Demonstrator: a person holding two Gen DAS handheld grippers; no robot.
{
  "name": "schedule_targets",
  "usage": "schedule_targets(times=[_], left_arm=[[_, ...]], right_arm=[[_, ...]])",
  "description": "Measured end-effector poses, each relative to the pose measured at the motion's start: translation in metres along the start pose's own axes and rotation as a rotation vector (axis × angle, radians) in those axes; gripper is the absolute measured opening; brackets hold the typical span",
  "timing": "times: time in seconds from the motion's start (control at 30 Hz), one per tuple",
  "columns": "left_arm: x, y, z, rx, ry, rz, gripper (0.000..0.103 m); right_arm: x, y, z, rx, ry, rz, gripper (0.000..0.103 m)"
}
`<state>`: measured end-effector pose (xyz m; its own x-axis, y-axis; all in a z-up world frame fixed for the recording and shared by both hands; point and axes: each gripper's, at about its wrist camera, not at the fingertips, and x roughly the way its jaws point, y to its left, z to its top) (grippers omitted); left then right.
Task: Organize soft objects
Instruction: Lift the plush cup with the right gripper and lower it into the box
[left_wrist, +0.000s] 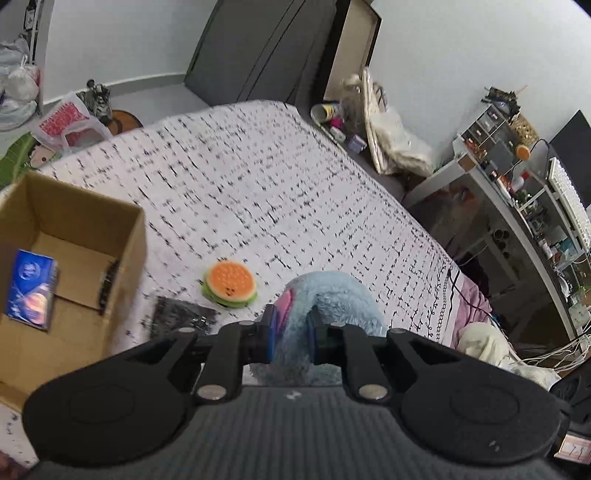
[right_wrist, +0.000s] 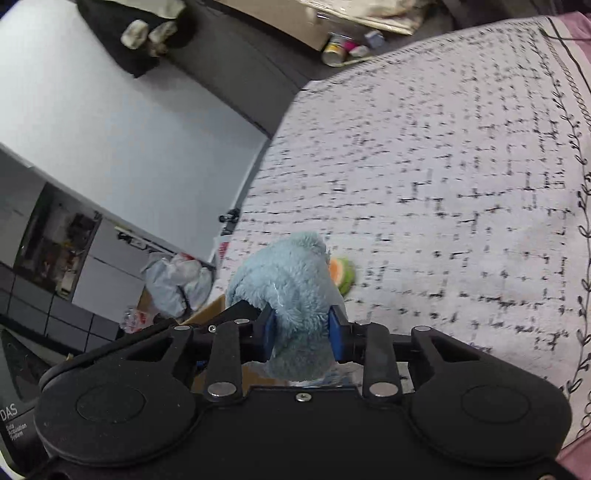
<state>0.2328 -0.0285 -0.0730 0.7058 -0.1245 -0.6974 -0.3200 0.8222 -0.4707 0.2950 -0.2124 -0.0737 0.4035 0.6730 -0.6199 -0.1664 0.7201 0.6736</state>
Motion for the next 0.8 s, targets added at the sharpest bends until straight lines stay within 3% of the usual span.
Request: schedule_targets(times=[0.8], left_arm=[[-0.071,0.058,0.019,-0.015,-0.079,0.032,0.015]], right_arm=[[0.005,0.085,-0.045,-0.176,-0.044,0.073,0.029]])
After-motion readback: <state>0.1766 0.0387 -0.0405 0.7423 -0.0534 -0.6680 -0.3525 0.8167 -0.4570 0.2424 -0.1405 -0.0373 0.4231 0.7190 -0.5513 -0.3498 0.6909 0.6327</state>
